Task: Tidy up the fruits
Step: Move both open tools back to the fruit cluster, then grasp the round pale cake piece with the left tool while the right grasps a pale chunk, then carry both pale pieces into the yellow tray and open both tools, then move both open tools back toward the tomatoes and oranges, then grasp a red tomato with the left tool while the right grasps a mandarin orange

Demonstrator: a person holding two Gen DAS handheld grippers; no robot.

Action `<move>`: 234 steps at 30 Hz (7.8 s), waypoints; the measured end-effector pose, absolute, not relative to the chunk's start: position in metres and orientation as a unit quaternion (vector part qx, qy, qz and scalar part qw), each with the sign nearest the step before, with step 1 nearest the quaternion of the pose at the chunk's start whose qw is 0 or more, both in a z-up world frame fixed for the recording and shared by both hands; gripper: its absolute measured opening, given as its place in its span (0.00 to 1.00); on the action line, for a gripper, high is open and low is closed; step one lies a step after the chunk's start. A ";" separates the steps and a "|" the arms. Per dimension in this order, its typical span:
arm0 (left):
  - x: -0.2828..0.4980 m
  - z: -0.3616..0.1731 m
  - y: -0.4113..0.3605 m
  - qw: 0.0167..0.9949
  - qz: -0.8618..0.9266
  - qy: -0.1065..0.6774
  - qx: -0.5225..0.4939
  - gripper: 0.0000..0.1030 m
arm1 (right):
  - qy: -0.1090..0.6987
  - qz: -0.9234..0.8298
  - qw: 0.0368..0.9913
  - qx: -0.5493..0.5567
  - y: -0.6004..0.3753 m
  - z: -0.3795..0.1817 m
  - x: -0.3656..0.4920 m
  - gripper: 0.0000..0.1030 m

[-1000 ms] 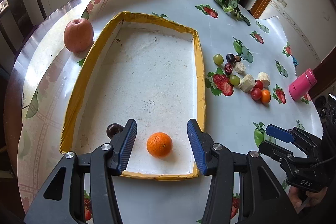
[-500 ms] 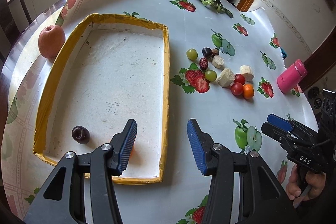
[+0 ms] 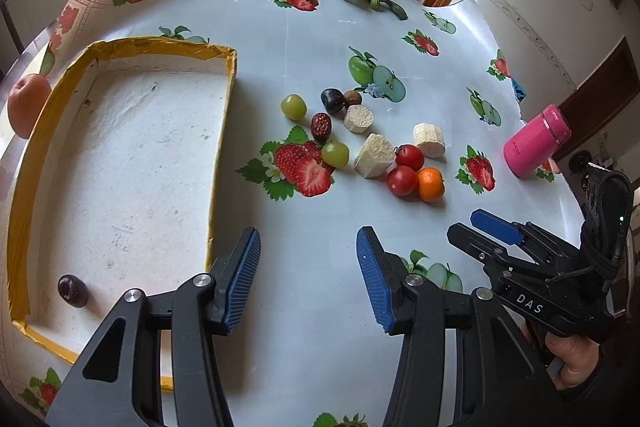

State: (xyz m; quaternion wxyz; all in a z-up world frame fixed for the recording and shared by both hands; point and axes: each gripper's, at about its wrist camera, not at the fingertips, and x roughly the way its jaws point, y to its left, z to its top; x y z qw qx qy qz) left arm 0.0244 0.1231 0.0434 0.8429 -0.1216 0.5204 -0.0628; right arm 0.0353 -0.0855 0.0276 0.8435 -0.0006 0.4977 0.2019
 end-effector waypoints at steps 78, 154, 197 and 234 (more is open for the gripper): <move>-0.007 0.069 0.147 0.861 -0.055 0.492 -0.115 0.32 | 0.475 0.255 0.838 0.077 -0.043 0.072 0.022 0.39; -0.001 0.015 0.284 0.826 0.072 0.532 -0.171 0.46 | 0.492 0.374 0.777 -0.115 0.153 0.018 0.010 0.54; -0.007 0.049 0.173 0.841 -0.023 0.520 -0.149 0.46 | 0.490 0.225 0.842 -0.015 -0.043 0.044 -0.005 0.55; 0.106 -0.003 0.010 0.808 -0.128 0.570 -0.077 0.46 | 0.485 0.154 0.857 0.074 -0.143 0.021 0.065 0.34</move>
